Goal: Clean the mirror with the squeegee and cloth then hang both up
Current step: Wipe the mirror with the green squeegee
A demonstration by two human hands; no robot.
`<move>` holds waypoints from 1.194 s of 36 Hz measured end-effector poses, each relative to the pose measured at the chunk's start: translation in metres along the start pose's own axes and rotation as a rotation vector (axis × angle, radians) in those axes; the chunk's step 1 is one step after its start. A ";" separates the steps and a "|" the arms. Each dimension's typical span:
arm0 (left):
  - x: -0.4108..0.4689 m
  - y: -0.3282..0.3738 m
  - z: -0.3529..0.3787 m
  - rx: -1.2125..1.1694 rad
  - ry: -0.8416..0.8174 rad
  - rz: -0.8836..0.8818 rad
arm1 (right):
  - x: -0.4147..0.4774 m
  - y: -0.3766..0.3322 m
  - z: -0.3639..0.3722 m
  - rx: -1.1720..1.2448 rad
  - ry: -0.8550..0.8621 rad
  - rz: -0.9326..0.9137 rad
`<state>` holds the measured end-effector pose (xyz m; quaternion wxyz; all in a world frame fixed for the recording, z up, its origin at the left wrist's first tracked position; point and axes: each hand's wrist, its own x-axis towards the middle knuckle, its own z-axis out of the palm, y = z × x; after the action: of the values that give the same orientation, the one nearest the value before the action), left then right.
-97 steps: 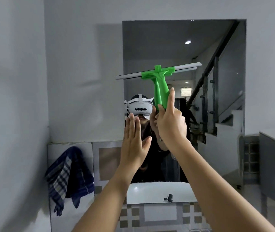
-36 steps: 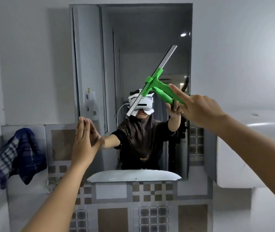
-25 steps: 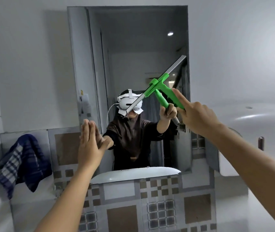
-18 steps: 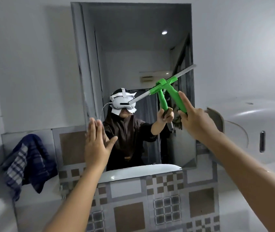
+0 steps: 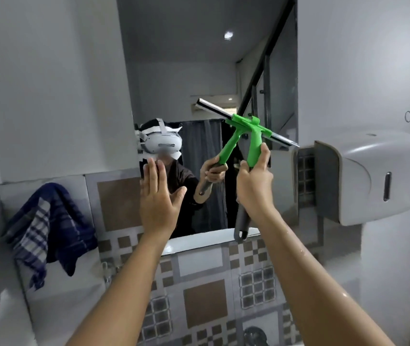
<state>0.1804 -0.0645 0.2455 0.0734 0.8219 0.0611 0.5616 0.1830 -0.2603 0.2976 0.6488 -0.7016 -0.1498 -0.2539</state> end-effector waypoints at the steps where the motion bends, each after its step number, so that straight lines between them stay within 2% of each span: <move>1: -0.001 -0.001 -0.001 0.007 -0.009 0.007 | -0.004 -0.004 0.006 0.015 0.009 0.019; 11: -0.004 -0.008 -0.002 0.011 -0.028 0.047 | -0.037 -0.025 0.048 0.060 0.022 0.017; 27: -0.037 -0.006 0.015 -0.052 -0.007 0.012 | -0.053 -0.008 0.065 -0.265 -0.093 -0.229; 35: -0.061 -0.009 0.018 -0.012 -0.044 -0.020 | -0.049 0.013 0.050 -0.469 -0.151 -0.340; 43: -0.072 -0.003 0.022 -0.008 -0.035 -0.058 | -0.036 0.026 0.028 -0.567 -0.189 -0.448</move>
<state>0.1747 -0.0756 0.1713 0.0940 0.8291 0.0815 0.5450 0.1719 -0.2309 0.2548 0.3406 -0.8236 -0.2825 -0.3549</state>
